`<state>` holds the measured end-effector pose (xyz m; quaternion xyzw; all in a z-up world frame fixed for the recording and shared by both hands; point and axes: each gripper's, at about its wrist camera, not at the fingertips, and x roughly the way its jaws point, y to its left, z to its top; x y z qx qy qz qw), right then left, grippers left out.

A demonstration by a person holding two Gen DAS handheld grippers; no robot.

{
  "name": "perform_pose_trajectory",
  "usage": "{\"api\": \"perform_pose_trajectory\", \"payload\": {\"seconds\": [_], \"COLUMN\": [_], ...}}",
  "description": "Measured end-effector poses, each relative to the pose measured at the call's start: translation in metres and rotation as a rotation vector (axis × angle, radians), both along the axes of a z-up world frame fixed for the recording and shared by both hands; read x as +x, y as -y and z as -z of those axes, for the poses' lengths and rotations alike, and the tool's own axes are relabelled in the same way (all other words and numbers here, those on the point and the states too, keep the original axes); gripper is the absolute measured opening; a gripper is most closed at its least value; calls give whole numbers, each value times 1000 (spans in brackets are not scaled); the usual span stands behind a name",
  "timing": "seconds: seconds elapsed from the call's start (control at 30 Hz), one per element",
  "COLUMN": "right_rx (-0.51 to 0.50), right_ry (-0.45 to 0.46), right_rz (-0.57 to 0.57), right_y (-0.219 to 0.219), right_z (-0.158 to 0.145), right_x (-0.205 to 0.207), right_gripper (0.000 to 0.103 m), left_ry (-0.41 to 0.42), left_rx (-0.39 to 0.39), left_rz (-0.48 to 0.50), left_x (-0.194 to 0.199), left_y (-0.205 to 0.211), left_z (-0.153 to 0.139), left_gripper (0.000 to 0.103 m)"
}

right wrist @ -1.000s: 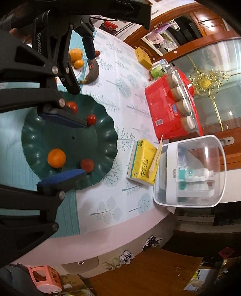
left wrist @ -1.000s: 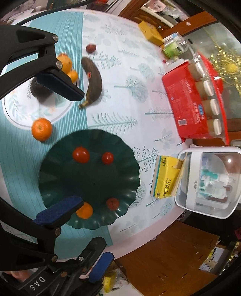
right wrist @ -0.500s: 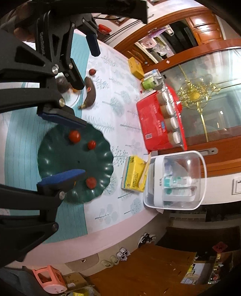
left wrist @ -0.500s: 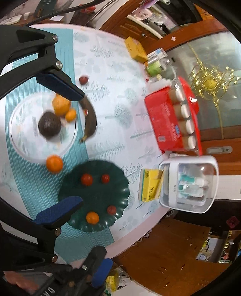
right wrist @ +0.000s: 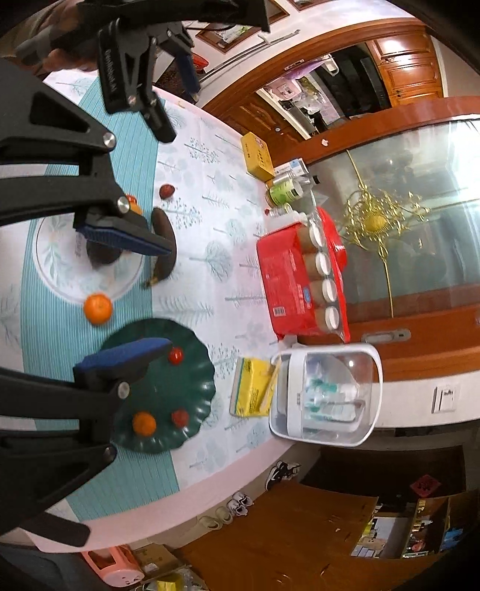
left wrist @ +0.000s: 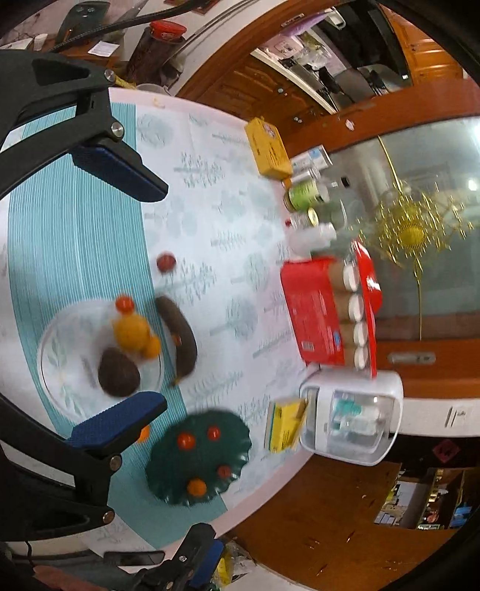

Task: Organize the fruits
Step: 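Grasp the avocado with the right tool while the left tool approaches a red lychee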

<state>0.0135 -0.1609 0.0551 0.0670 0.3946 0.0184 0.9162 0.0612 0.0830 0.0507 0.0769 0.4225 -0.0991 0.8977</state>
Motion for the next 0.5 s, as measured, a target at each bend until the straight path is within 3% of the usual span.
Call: {"api": "perform_pose_trajectory", "payload": {"seconds": [0.27,0.5], "right_rx": [8,70], "right_ry": [-117,-238], "right_rz": [-27,-40], "right_y": [-46,-63], "right_z": [35,89], "right_x": [21,38], "right_gripper": [47,52], "left_ry": [-52,-134], "left_rx": [-10,-11], "left_rz": [-25,-6], "left_x": [32,75], "left_y": [-57,-64], "left_z": [31,83], "left_gripper": [102,102]}}
